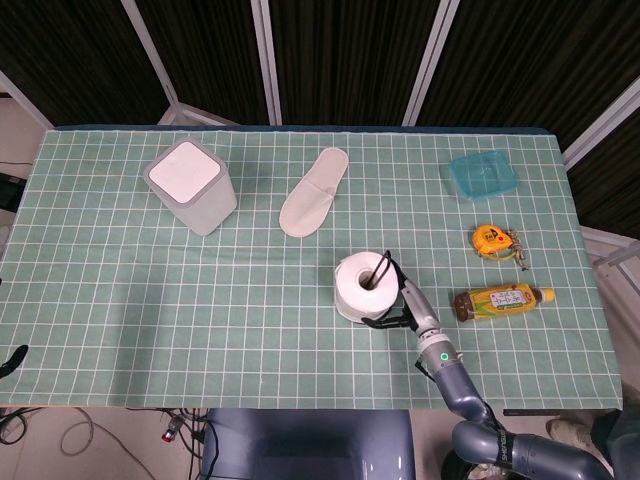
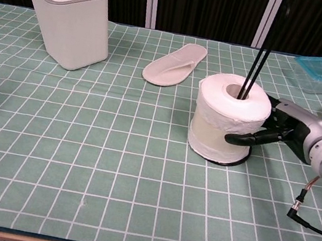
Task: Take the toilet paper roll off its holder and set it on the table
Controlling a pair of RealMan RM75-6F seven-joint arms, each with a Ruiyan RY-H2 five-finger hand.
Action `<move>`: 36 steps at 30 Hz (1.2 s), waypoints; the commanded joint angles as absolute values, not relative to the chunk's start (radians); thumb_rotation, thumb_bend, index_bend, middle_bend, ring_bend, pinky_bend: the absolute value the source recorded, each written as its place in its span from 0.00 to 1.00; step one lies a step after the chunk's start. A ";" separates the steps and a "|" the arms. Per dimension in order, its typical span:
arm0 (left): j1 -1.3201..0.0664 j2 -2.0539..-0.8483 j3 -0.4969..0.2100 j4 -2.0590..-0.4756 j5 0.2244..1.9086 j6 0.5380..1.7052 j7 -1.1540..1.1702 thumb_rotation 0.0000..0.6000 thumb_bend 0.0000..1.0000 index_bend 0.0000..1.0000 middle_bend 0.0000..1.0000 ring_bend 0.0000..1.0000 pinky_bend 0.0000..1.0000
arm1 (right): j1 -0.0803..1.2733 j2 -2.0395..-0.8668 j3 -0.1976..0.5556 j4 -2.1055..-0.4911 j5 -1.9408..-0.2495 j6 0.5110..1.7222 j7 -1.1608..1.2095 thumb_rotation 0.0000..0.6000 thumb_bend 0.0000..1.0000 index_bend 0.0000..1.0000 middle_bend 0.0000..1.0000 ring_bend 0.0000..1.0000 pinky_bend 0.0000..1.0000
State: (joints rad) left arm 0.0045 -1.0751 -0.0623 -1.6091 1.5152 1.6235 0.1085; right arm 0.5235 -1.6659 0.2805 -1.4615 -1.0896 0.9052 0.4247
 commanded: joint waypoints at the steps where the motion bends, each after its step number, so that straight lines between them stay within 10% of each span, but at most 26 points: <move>1: 0.004 -1.075 -0.062 -1.609 1.515 1.622 0.108 1.00 0.18 0.05 0.00 0.00 0.01 | 0.536 -1.677 0.291 -1.456 -1.070 0.893 0.410 1.00 0.00 0.00 0.00 0.00 0.00; 21: 0.005 -1.069 -0.059 -1.608 1.518 1.621 0.094 1.00 0.18 0.05 0.00 0.00 0.01 | 0.582 -1.745 0.389 -1.412 -0.959 0.893 0.393 1.00 0.00 0.11 0.13 0.17 0.01; 36: 0.009 -1.063 -0.056 -1.614 1.520 1.626 0.086 1.00 0.18 0.05 0.00 0.00 0.02 | 0.561 -1.645 0.459 -1.555 -0.999 0.955 0.404 1.00 0.00 0.18 0.18 0.37 0.27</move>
